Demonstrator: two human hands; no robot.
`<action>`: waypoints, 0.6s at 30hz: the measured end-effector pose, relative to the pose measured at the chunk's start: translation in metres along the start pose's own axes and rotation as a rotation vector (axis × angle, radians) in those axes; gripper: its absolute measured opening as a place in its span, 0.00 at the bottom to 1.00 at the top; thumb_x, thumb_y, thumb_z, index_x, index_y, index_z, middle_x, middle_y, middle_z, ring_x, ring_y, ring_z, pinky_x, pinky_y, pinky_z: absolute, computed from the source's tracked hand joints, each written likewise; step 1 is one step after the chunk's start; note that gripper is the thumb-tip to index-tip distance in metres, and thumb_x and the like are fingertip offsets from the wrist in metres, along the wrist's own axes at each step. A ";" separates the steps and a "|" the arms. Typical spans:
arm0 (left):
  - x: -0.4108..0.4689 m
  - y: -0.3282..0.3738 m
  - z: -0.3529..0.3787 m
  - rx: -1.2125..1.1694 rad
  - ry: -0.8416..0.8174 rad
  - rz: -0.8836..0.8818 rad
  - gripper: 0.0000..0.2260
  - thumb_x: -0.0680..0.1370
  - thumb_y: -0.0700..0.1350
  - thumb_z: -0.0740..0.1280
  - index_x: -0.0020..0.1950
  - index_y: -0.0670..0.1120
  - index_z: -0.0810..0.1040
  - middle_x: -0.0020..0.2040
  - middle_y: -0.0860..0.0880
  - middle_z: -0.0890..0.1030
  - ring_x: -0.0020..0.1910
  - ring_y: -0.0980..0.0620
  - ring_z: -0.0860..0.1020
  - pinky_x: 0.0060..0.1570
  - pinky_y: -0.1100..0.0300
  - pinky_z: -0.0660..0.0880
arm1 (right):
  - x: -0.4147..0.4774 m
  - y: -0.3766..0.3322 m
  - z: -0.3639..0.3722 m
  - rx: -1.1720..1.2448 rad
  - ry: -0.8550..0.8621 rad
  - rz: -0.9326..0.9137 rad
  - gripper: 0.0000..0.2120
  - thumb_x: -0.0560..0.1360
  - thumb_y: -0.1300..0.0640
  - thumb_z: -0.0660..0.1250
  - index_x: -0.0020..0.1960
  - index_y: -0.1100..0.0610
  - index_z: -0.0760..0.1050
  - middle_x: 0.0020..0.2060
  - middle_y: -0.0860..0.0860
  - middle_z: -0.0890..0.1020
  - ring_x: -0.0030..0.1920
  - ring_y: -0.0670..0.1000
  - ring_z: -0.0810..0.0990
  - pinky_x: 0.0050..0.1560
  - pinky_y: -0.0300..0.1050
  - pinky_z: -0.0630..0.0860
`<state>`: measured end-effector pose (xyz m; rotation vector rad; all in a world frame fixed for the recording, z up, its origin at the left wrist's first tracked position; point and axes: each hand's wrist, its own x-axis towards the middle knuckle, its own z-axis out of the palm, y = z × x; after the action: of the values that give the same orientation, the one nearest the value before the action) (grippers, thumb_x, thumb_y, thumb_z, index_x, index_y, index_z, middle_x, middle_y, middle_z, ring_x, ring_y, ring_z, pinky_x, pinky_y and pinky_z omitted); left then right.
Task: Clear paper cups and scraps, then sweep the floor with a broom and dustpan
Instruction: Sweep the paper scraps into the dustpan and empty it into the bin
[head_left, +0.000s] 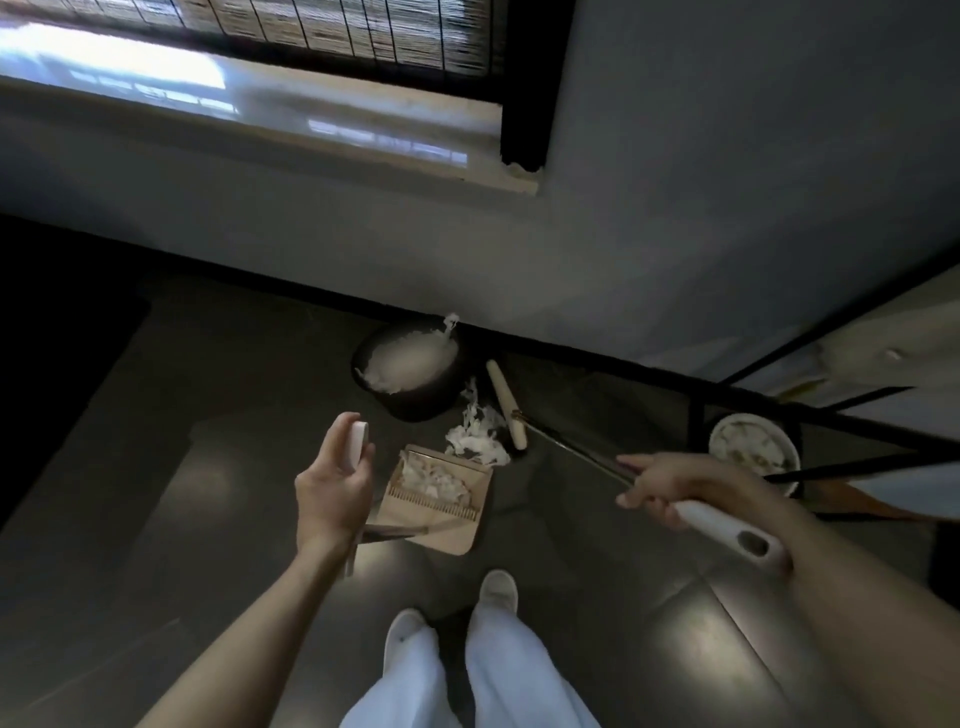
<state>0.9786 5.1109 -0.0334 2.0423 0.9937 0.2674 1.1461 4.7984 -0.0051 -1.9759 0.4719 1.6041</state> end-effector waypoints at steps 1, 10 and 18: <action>0.000 -0.001 -0.001 0.003 0.000 -0.007 0.13 0.77 0.46 0.68 0.61 0.57 0.76 0.41 0.51 0.79 0.38 0.53 0.77 0.40 0.62 0.68 | -0.007 -0.001 -0.004 0.039 -0.004 0.007 0.34 0.78 0.68 0.63 0.76 0.45 0.55 0.19 0.49 0.66 0.17 0.43 0.64 0.18 0.32 0.63; -0.006 -0.010 -0.005 -0.013 0.001 0.016 0.14 0.77 0.46 0.68 0.62 0.57 0.75 0.41 0.53 0.79 0.36 0.54 0.76 0.38 0.65 0.67 | 0.018 -0.013 0.054 0.105 -0.004 0.017 0.39 0.76 0.72 0.61 0.77 0.42 0.52 0.24 0.52 0.73 0.19 0.43 0.66 0.19 0.35 0.66; -0.014 -0.022 -0.019 -0.002 -0.020 0.044 0.15 0.77 0.47 0.68 0.61 0.61 0.73 0.39 0.53 0.78 0.35 0.55 0.75 0.38 0.63 0.68 | -0.004 -0.005 0.056 0.098 -0.019 0.010 0.35 0.77 0.71 0.60 0.77 0.48 0.55 0.18 0.50 0.70 0.17 0.43 0.66 0.17 0.33 0.64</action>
<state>0.9481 5.1195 -0.0357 2.0632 0.9369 0.2703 1.1040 4.8361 -0.0078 -1.8870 0.5437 1.5736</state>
